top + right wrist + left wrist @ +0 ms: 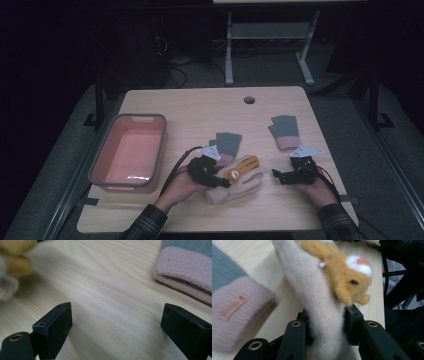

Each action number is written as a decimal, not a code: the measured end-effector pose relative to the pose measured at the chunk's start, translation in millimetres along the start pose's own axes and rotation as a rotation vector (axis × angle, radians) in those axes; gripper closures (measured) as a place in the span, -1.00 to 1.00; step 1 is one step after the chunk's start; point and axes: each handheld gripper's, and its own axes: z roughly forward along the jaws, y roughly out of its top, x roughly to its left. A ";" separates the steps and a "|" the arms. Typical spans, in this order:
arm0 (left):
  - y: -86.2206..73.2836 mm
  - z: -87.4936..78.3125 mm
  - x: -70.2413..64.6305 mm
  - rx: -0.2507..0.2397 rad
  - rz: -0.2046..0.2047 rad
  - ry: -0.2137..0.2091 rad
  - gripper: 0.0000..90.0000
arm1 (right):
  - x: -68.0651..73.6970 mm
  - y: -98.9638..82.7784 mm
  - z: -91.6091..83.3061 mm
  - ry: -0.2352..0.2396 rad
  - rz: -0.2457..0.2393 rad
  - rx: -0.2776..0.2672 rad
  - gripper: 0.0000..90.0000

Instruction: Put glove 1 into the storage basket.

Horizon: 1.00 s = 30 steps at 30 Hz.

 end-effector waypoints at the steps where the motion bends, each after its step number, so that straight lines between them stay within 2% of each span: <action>1: 0.7 -2.7 0.5 -0.005 -0.007 0.003 0.49 | 0.0 0.0 0.0 0.000 -0.001 0.000 -0.78; 11: 9.3 -33.7 7.2 -0.061 -0.062 0.043 0.49 | 0.3 -0.1 -0.1 0.000 0.004 0.002 -0.78; 13: 11.1 -39.1 8.2 -0.063 -0.084 0.048 0.49 | 0.3 -0.1 -0.1 0.000 0.004 0.001 -0.78; 19: 14.5 -51.2 9.8 -0.066 -0.091 0.068 0.49 | 0.6 -0.2 -0.1 -0.002 0.006 0.001 -0.78; 30: 12.4 -85.6 16.0 -0.096 -0.135 0.110 0.48 | 0.7 -0.1 -0.1 -0.003 0.006 0.002 -0.78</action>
